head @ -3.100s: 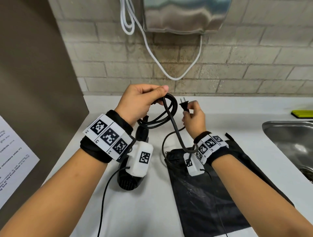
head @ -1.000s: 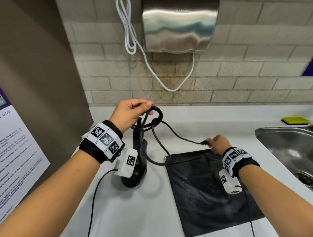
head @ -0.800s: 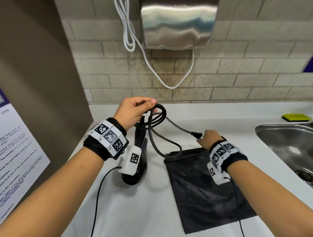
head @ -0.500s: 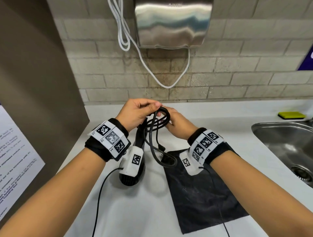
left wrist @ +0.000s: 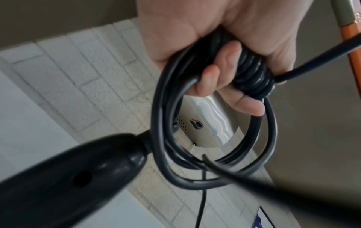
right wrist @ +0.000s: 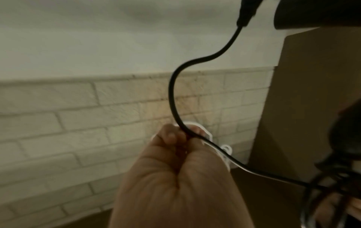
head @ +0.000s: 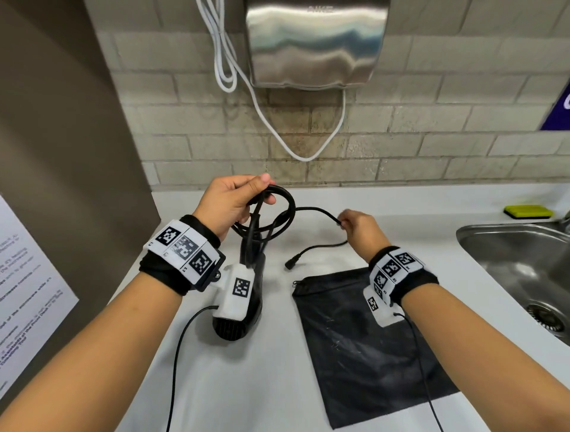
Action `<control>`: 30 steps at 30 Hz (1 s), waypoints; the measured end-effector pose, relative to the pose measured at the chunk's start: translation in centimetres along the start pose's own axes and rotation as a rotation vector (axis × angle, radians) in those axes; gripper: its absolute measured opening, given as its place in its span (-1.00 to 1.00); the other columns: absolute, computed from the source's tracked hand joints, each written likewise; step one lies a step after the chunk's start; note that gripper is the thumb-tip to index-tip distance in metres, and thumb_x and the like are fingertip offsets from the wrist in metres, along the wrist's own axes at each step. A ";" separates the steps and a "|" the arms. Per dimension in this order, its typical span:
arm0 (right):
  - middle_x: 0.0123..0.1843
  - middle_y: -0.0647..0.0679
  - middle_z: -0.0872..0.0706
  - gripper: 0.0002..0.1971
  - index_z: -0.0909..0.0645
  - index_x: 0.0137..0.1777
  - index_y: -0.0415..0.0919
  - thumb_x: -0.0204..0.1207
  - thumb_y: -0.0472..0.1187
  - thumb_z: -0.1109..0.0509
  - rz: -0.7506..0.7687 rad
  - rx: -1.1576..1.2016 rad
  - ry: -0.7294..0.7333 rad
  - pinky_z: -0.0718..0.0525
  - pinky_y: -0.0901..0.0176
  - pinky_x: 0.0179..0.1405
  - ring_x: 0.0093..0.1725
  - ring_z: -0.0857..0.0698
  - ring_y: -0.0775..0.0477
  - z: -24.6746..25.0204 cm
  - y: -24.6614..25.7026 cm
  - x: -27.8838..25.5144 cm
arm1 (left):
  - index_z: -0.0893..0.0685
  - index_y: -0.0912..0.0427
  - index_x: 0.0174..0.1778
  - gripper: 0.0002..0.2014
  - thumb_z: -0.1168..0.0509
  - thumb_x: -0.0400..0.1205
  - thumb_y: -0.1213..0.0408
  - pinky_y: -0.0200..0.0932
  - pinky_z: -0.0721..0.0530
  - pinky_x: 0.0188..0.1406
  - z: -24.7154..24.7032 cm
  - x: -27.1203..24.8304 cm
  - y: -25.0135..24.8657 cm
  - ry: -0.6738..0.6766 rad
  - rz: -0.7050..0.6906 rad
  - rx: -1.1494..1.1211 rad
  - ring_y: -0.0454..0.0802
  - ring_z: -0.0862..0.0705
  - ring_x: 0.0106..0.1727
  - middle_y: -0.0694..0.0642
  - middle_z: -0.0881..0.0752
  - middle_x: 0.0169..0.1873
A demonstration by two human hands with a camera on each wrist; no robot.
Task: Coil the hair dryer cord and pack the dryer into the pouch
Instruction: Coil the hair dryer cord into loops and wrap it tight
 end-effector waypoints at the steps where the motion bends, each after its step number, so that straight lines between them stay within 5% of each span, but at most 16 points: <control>1: -0.04 -0.37 -0.71 -0.79 -0.63 -0.09 -0.35 0.54 -0.49 -0.16 -0.078 -0.040 0.027 -0.57 0.04 -0.08 -0.05 -0.68 -0.29 -0.3 -1.8 -0.3 | -0.68 0.18 -0.22 -0.82 -0.22 0.64 0.26 -0.43 -0.21 -0.75 0.1 0.0 0.0 -0.002 0.001 -0.002 -0.25 -0.36 -0.75 -0.02 -0.72 -0.58; 3: 0.06 -0.38 -0.71 -0.76 -0.63 -0.13 -0.27 0.54 -0.48 -0.13 -0.231 -0.178 0.206 -0.54 0.10 -0.06 0.01 -0.67 -0.25 -1.3 -5.1 -1.7 | -0.68 0.21 -0.22 -0.83 -0.23 0.63 0.28 -0.43 -0.21 -0.74 0.4 -0.1 0.0 0.002 0.000 -0.007 -0.25 -0.37 -0.76 -0.02 -0.71 -0.59; 5: 0.19 -0.27 -0.69 -0.76 -0.65 0.07 -0.28 0.56 -0.40 -0.16 -0.311 -0.370 0.409 -0.51 0.19 0.08 0.18 -0.64 -0.21 -2.1 -6.8 -3.4 | -0.67 0.21 -0.22 -0.84 -0.23 0.62 0.30 -0.43 -0.22 -0.74 0.6 -0.2 -0.1 0.009 0.000 -0.010 -0.26 -0.37 -0.75 -0.02 -0.71 -0.59; 8: 0.37 -0.15 -0.59 -0.57 -0.56 0.30 -0.15 0.44 -0.41 -0.21 -0.328 -0.349 0.489 -0.47 0.20 0.27 0.34 -0.55 -0.16 -1.6 -5.9 -3.9 | -0.69 0.17 -0.21 -0.87 -0.26 0.60 0.32 -0.42 -0.19 -0.72 0.3 -0.1 -0.1 0.017 -0.002 0.037 -0.26 -0.31 -0.73 -0.02 -0.72 -0.58; 12: 0.60 -0.10 -0.27 -0.21 -0.12 0.59 0.10 0.37 -0.34 -0.29 -0.073 -0.187 0.458 -0.35 -0.04 0.50 0.55 -0.29 -0.18 -0.2 0.8 -2.4 | -0.71 0.14 -0.20 -0.92 -0.31 0.56 0.31 -0.40 -0.16 -0.69 -0.8 -0.1 0.2 0.051 0.006 0.056 -0.24 -0.29 -0.70 -0.01 -0.74 -0.55; 16: 0.60 -0.02 -0.28 -0.28 -0.15 0.59 0.03 0.49 -0.50 -0.21 0.313 0.039 0.484 -0.14 0.16 0.59 0.58 -0.22 0.01 -1.4 9.5 -2.7 | -0.70 0.13 -0.19 -0.93 -0.31 0.55 0.31 -0.40 -0.16 -0.70 -2.1 -0.2 0.2 0.085 0.013 0.032 -0.26 -0.31 -0.71 -0.03 -0.73 -0.56; 21: 0.42 -0.12 -0.54 -0.51 -0.33 0.50 -0.18 0.59 -0.47 -0.18 0.232 0.335 0.579 -0.36 0.09 0.50 0.41 -0.46 0.03 -4.4 10.7 -3.3 | -0.71 0.12 -0.21 -0.86 -0.34 0.42 0.16 -0.38 -0.19 -0.69 -2.5 -0.2 0.1 0.091 0.019 0.005 -0.22 -0.33 -0.69 -0.02 -0.74 -0.54; 24: -0.06 -0.07 -0.69 -0.65 -0.56 0.21 -0.21 0.58 -0.53 -0.11 0.166 0.465 0.495 -0.65 0.14 -0.03 -0.14 -0.66 0.11 -4.9 10.5 -3.3 | -0.70 0.14 -0.21 -0.82 -0.34 0.39 0.12 -0.35 -0.15 -0.68 -2.5 -0.4 0.2 0.086 0.026 -0.020 -0.21 -0.28 -0.70 -0.01 -0.73 -0.54; 27: -0.39 0.04 -0.51 -0.61 -0.54 -0.27 -0.05 0.56 -0.52 -0.10 0.110 0.466 0.297 -0.47 0.21 -0.25 -0.37 -0.45 0.04 -3.8 8.7 -2.2 | -0.70 0.15 -0.21 -0.91 -0.32 0.52 0.24 -0.35 -0.13 -0.69 -2.2 -0.4 0.1 0.061 0.027 -0.020 -0.23 -0.24 -0.73 -0.02 -0.72 -0.55; 30: -0.40 0.06 -0.48 -0.69 -0.54 -0.22 -0.10 0.61 -0.46 -0.10 0.048 0.429 0.143 -0.36 0.42 -0.32 -0.39 -0.42 0.16 -2.2 5.4 -1.2 | -0.69 0.15 -0.24 -0.91 -0.32 0.55 0.38 -0.41 -0.13 -0.73 -1.3 -0.1 0.1 0.017 0.026 0.006 -0.27 -0.26 -0.75 -0.06 -0.71 -0.57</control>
Point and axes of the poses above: each hand's wrist, its own x-axis towards the middle knuckle, its own z-axis out of the back of the hand, y = z × x, the point moved 7 cm from there along x, towards the middle knuckle
